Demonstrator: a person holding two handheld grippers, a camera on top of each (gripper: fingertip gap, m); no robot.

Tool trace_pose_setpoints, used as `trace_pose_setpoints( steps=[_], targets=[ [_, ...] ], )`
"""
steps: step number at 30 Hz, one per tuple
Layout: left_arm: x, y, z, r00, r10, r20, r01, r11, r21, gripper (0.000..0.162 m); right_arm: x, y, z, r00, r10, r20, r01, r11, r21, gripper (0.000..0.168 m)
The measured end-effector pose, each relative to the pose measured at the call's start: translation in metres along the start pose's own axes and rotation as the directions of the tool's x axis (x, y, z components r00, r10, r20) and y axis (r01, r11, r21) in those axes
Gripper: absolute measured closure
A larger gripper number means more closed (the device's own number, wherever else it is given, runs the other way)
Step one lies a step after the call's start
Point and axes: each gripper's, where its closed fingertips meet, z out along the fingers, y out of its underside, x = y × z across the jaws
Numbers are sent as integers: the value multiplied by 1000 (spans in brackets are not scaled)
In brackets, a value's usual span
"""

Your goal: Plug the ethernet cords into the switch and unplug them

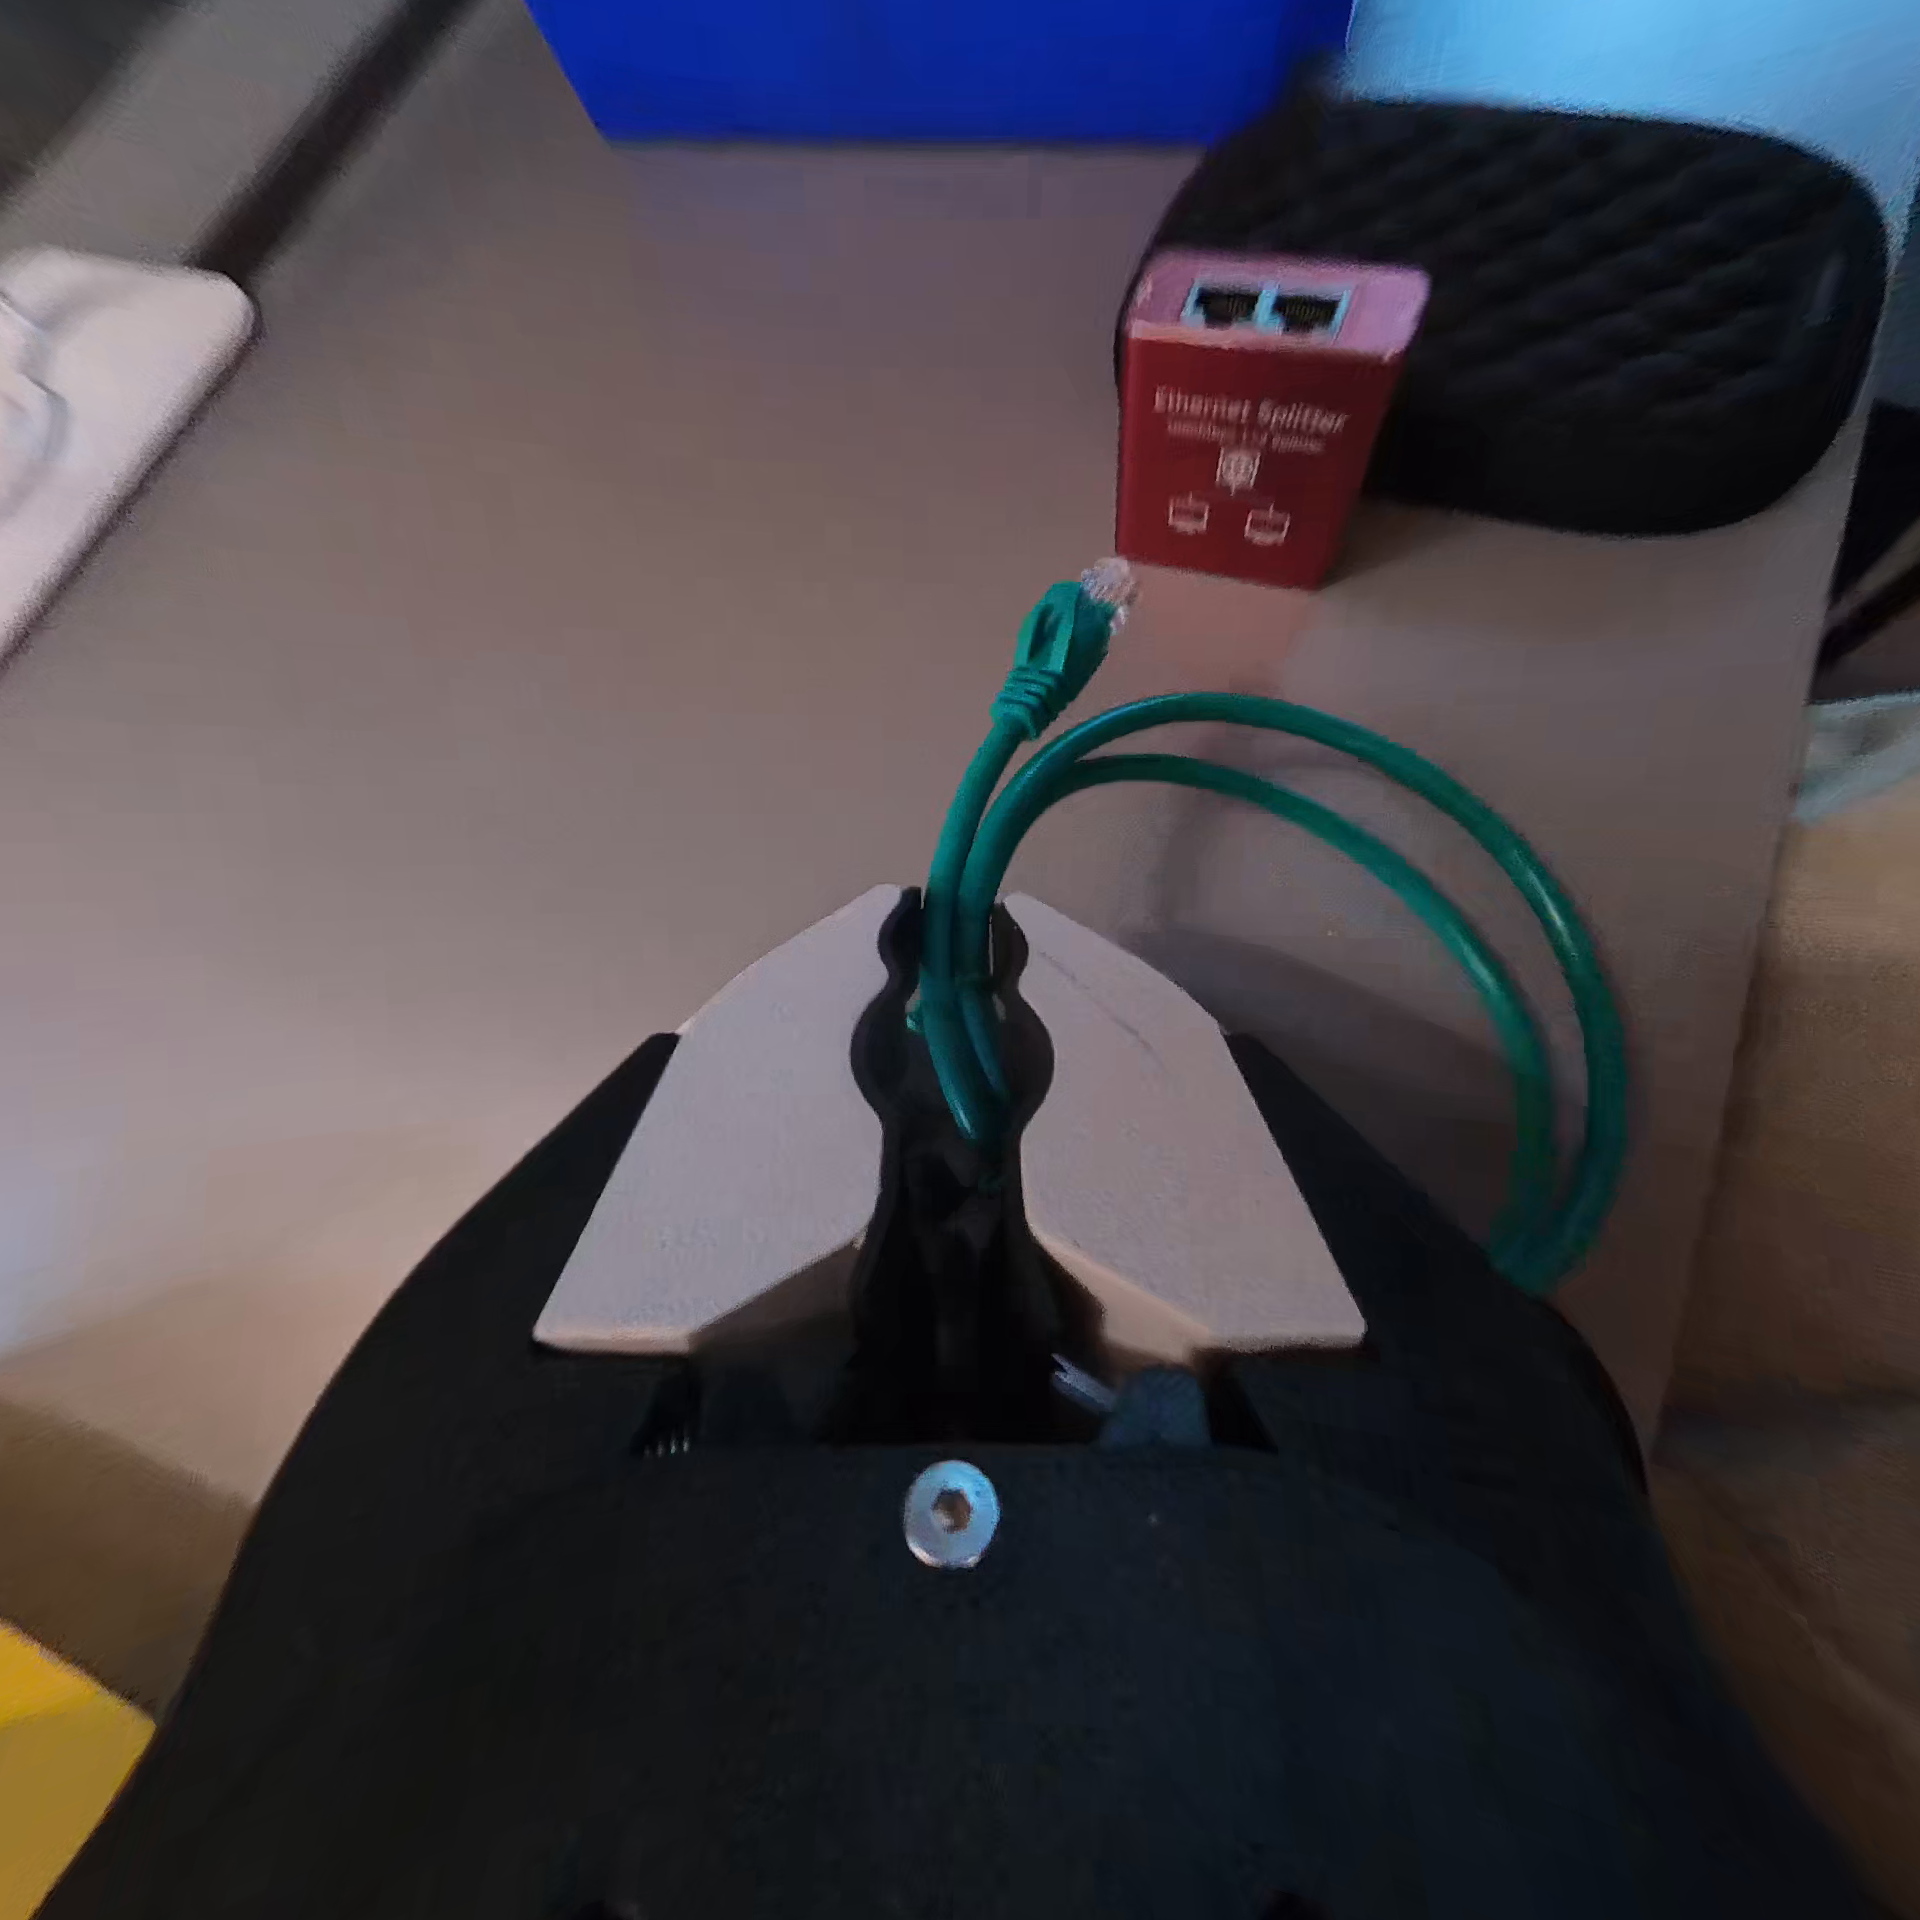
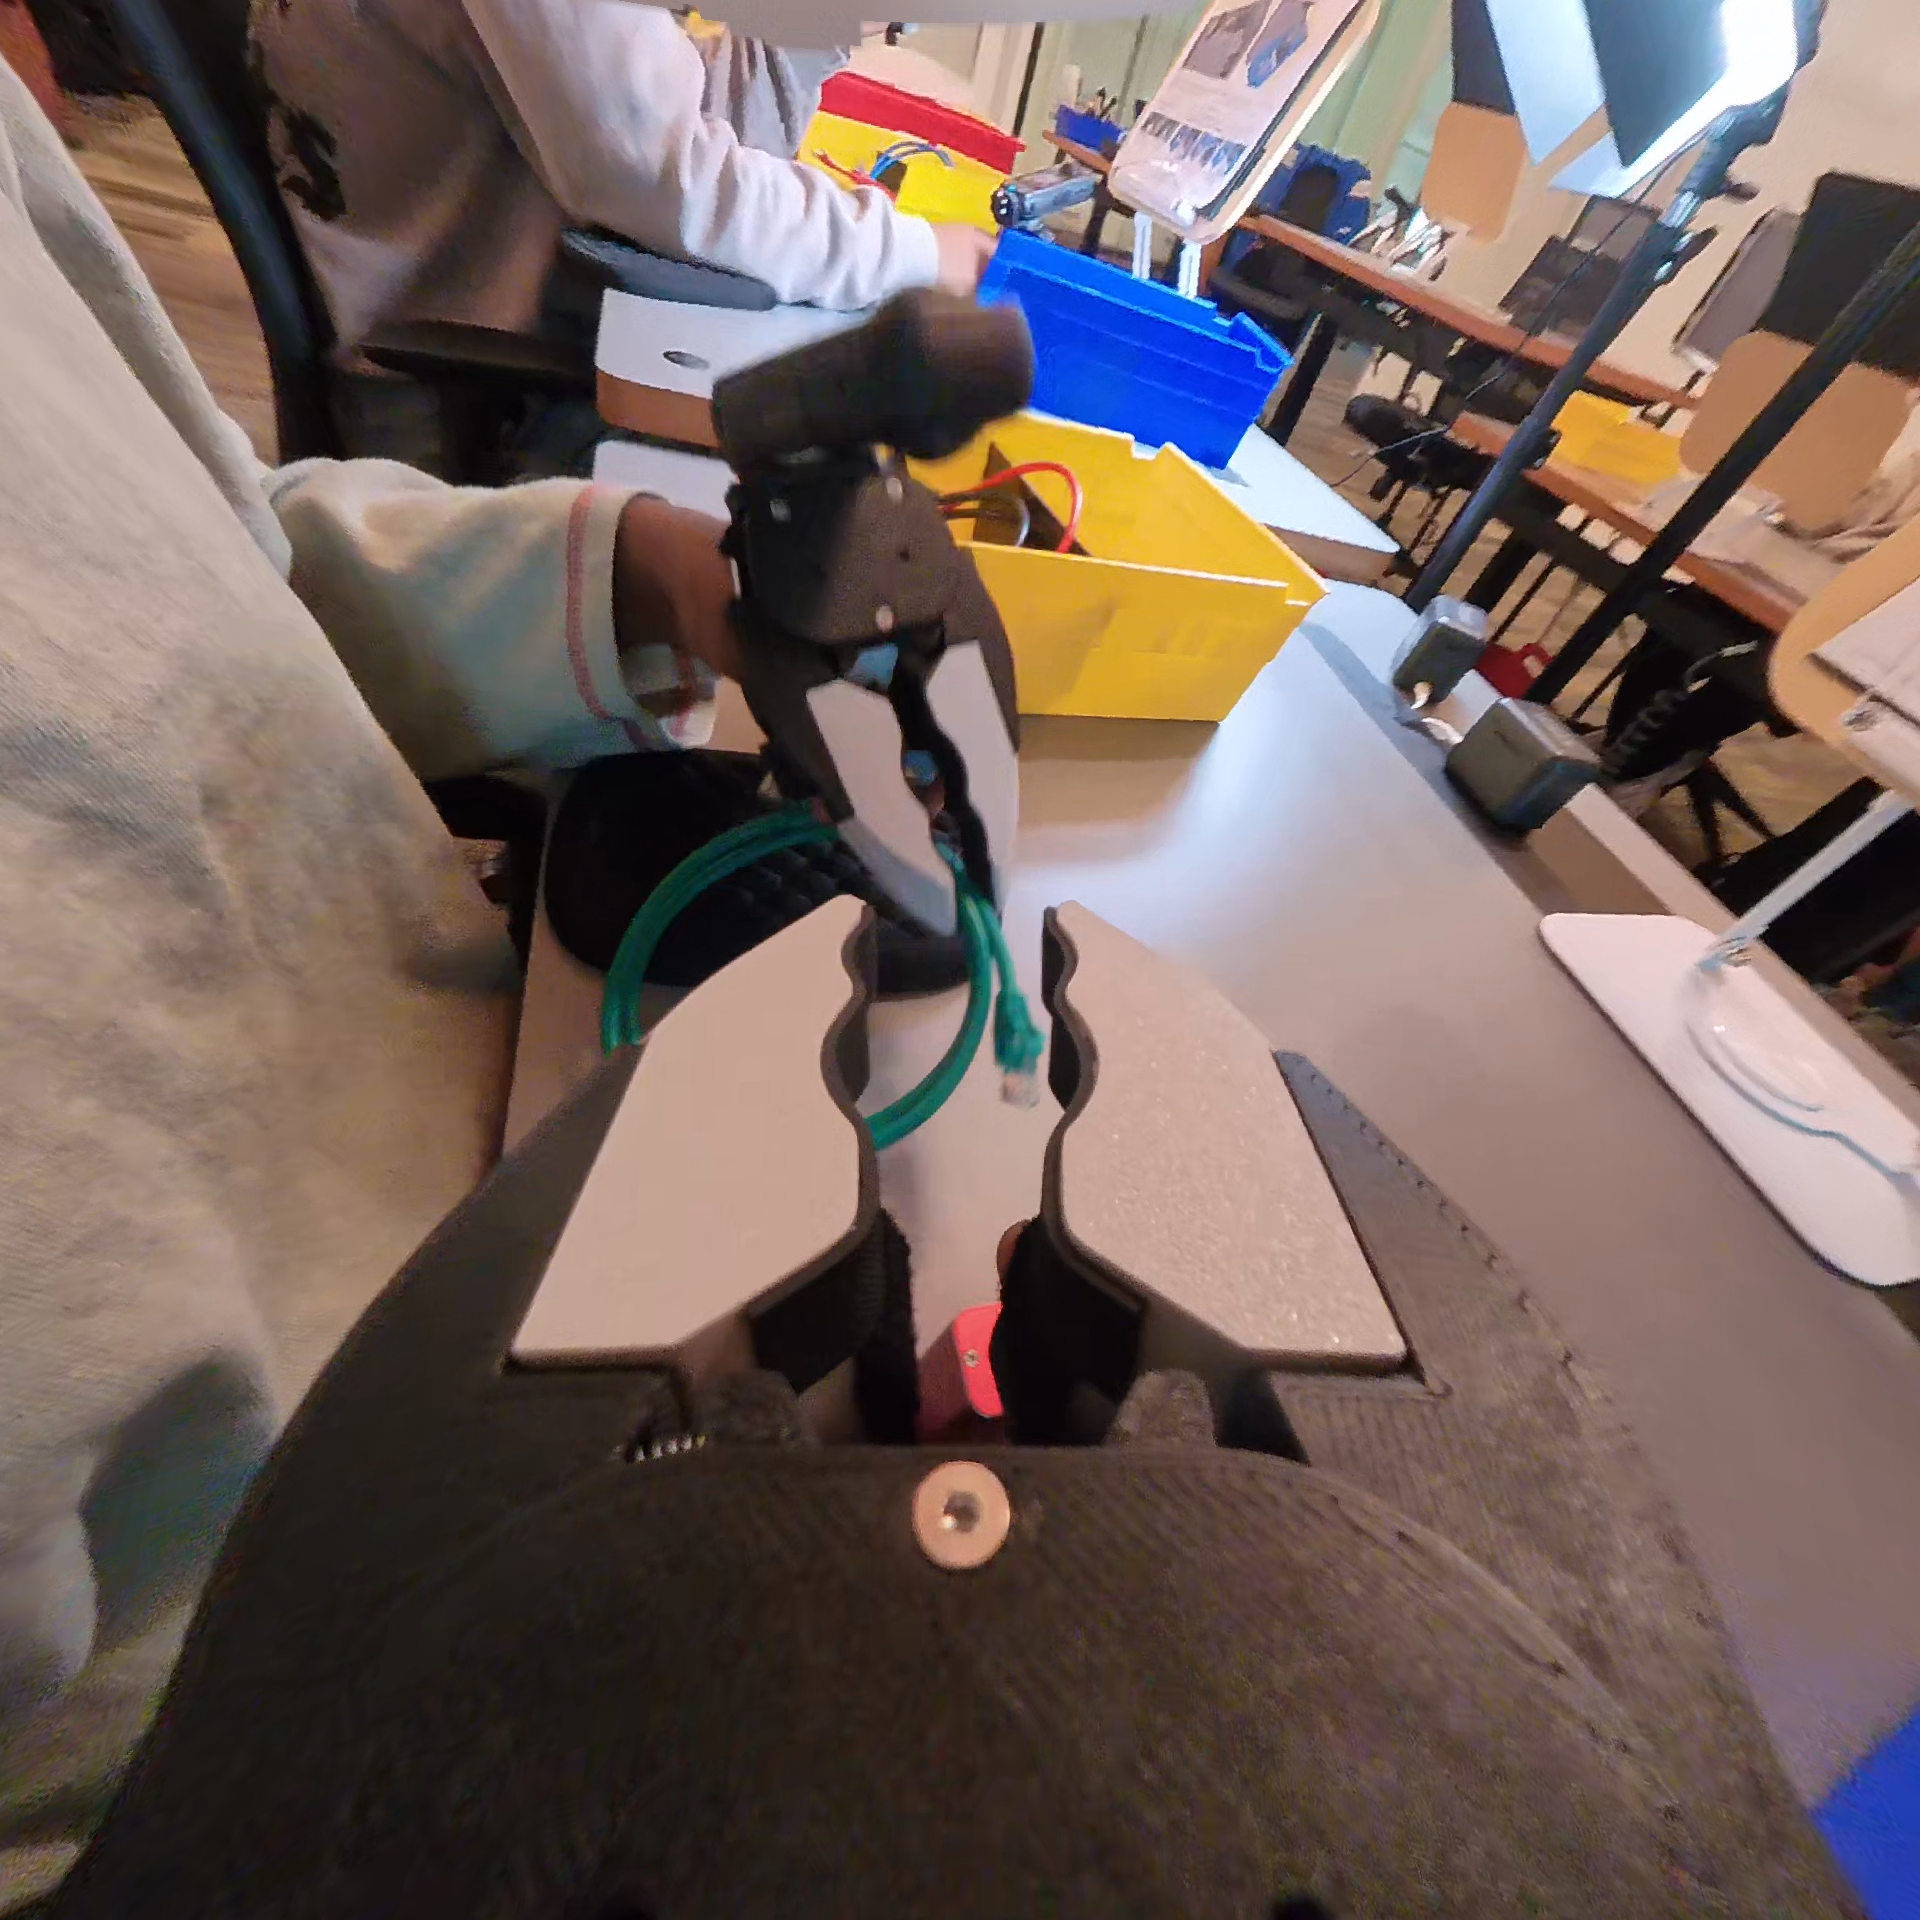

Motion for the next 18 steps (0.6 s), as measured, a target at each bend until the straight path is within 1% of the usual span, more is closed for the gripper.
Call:
trace_pose_setpoints(
  steps=[3,5,8,10,12,14,16,18],
  targets=[
    [-3,-17,-24,998,31,54,-36,995,98,150,-2,8,11,999,40,12,-39,999,-33,129],
    [-2,-30,-40,995,57,84,-71,983,171,150,0,9,19,997,71,-4,-71,997,-34,127],
    [1,-47,-59,991,63,118,-92,961,260,150,7,1,29,989,142,-36,-141,990,20,127],
    [6,-54,-66,992,68,111,-98,951,292,150,9,-7,34,984,178,-24,-176,982,74,129],
    [10,-58,-68,992,75,99,-102,946,309,150,9,-11,38,980,201,-2,-199,975,96,131],
    [14,-60,-69,992,84,91,-109,940,323,150,7,-13,42,979,204,24,-206,974,100,137],
    [15,-62,-70,993,84,87,-109,936,335,150,3,-12,45,980,193,55,-197,976,89,153],
    [17,-61,-70,993,92,74,-112,933,341,150,1,-11,45,983,169,66,-174,982,78,156]
  ],
)
